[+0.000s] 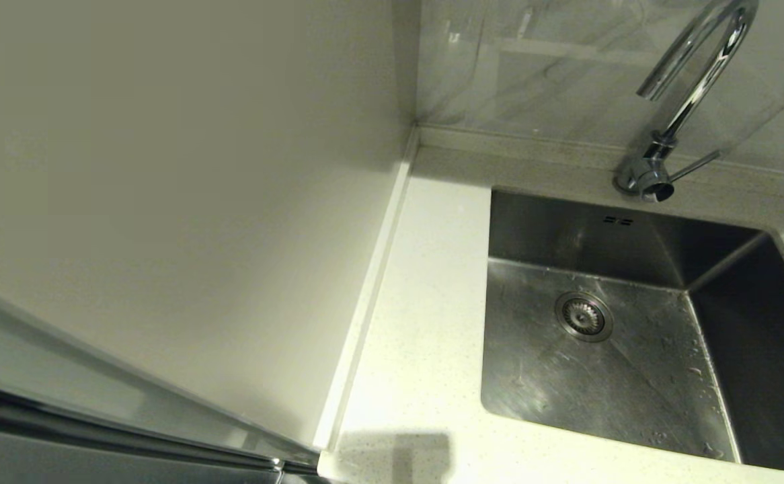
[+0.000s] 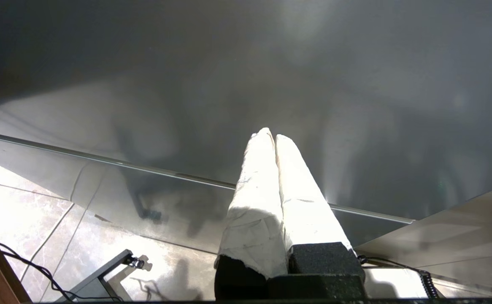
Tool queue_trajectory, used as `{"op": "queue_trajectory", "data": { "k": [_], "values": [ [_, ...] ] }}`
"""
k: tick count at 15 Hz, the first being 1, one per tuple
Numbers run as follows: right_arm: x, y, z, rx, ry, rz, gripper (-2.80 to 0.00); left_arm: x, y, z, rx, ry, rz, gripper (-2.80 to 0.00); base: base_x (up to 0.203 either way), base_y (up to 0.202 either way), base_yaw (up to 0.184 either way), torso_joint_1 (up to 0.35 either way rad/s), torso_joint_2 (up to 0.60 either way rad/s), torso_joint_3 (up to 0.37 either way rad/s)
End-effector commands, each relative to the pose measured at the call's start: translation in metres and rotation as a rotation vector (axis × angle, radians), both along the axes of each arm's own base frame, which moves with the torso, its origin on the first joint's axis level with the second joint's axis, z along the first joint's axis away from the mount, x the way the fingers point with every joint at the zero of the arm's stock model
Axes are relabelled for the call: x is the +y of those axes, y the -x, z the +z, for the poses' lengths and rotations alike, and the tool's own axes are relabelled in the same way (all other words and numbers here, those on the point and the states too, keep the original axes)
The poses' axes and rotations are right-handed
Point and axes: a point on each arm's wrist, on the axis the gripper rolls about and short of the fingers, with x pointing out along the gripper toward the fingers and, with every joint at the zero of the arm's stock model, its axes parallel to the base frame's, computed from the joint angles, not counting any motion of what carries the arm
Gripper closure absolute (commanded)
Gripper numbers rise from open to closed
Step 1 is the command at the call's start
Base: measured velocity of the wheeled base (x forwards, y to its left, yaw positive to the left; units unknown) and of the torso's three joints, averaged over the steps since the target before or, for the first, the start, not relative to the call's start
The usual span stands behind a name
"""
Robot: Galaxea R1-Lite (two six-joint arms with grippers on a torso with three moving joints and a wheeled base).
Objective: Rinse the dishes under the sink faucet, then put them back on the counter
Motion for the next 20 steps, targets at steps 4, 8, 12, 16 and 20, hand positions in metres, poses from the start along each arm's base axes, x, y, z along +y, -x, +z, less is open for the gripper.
{"op": "queue_trajectory", "data": {
  "k": [4,8,12,16,20],
  "values": [
    [0.0,-0.0001,0.0,0.001,0.0,0.0,0.0,0.0,0.0002,0.0,-0.003,0.001,0.001,0.0,0.0,0.0,0.0,0.0,0.0,0.0],
    [0.0,-0.0001,0.0,0.001,0.0,0.0,0.0,0.0,0.0002,0.0,-0.003,0.001,0.002,0.0,0.0,0.0,0.0,0.0,0.0,0.0],
    [0.0,-0.0001,0.0,0.001,0.0,0.0,0.0,0.0,0.0002,0.0,-0.003,0.001,0.002,0.0,0.0,0.0,0.0,0.0,0.0,0.0],
    [0.0,-0.0001,0.0,0.001,0.0,0.0,0.0,0.0,0.0002,0.0,-0.003,0.001,0.001,0.0,0.0,0.0,0.0,0.0,0.0,0.0],
    [0.0,-0.0001,0.0,0.001,0.0,0.0,0.0,0.0,0.0002,0.0,-0.003,0.001,0.001,0.0,0.0,0.0,0.0,0.0,0.0,0.0]
  ]
}}
